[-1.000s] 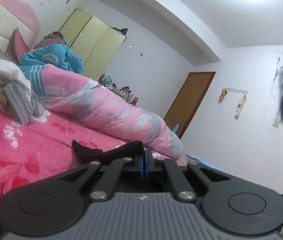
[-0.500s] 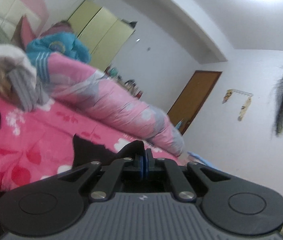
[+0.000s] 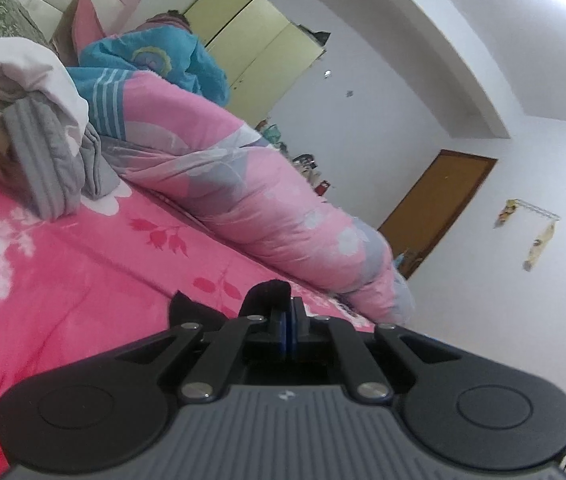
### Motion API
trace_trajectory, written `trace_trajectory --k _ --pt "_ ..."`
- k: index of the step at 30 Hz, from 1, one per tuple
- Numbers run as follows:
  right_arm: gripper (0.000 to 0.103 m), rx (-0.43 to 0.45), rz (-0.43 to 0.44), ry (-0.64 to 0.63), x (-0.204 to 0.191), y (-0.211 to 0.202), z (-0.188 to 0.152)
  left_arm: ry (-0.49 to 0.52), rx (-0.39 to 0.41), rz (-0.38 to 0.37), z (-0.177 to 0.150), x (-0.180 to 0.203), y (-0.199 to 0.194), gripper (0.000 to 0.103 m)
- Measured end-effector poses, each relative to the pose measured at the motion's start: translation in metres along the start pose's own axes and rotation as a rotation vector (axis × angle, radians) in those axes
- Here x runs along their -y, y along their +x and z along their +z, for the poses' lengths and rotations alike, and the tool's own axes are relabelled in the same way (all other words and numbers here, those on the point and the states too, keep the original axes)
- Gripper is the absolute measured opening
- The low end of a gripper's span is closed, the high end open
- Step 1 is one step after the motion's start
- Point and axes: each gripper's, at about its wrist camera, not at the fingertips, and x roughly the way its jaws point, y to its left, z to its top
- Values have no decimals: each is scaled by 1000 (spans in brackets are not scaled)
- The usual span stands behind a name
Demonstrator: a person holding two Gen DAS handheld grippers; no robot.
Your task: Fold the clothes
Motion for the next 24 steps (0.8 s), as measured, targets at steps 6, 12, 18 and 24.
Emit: trace_trajectory --k 6,12,18,24 --pt "3 -2 -35 24 37 65 35 -5 -20 33 18 -30 80 3" --pt "3 -6 -80 62 80 118 58 -28 -87 71 14 -63 151 3" --pt "3 -14 -131 117 124 149 58 -38 -152 104 3 -89 197 3" --pt "3 -24 -190 168 166 171 55 -66 -204 138 -5 -111 221 3"
